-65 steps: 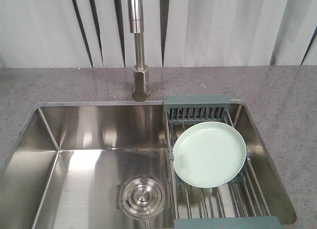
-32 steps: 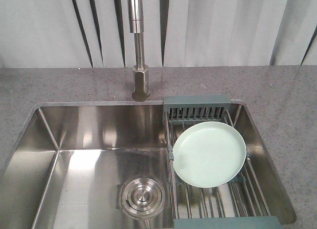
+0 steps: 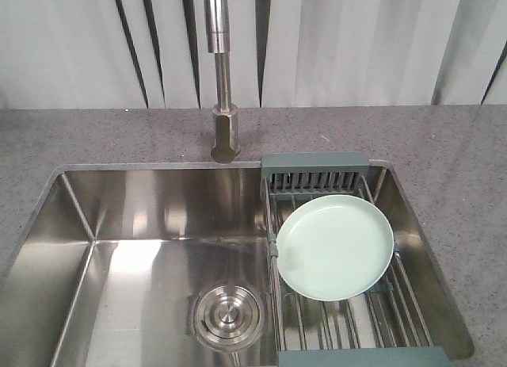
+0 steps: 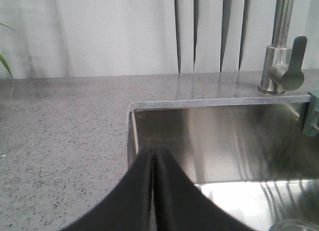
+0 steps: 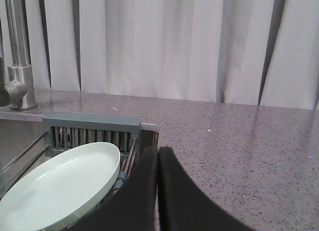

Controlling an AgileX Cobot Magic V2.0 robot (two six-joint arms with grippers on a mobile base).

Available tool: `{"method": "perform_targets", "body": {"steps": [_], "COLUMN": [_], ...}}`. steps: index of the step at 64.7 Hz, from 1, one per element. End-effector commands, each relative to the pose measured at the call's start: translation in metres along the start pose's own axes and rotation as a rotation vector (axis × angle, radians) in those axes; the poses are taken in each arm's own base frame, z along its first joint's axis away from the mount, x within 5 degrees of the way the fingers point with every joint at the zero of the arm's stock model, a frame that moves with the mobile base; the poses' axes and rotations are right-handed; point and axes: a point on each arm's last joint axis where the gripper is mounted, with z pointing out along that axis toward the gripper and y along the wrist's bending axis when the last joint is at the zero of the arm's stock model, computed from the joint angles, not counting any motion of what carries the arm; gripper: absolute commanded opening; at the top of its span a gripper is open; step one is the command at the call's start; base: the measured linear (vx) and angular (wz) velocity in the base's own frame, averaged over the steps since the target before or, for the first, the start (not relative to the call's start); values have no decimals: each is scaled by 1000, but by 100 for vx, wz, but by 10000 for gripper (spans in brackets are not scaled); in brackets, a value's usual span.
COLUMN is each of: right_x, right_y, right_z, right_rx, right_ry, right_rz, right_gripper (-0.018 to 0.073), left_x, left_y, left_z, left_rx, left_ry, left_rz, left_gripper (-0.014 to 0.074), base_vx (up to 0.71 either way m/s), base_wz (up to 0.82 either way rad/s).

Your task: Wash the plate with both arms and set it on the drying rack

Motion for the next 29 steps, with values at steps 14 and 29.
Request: {"method": "perform_targets", "body": {"steps": [14,29], "right_x": [0,-1], "right_y": [-1,-1], "right_z": [-1,-1], "right_rx": [12,12], "right_ry": [-63,-64], "right_rz": [-14,-14], "right_gripper": [-10,-10], "left_x": [-2,-2], "left_y": [0,0], "left_z": [0,0], "left_rx": [4,4], "left_ry": [-73,-73], "left_rz": [-12,-12], "left_gripper": [-2,-2], "base_vx": [0,0], "base_wz": [0,0]}}
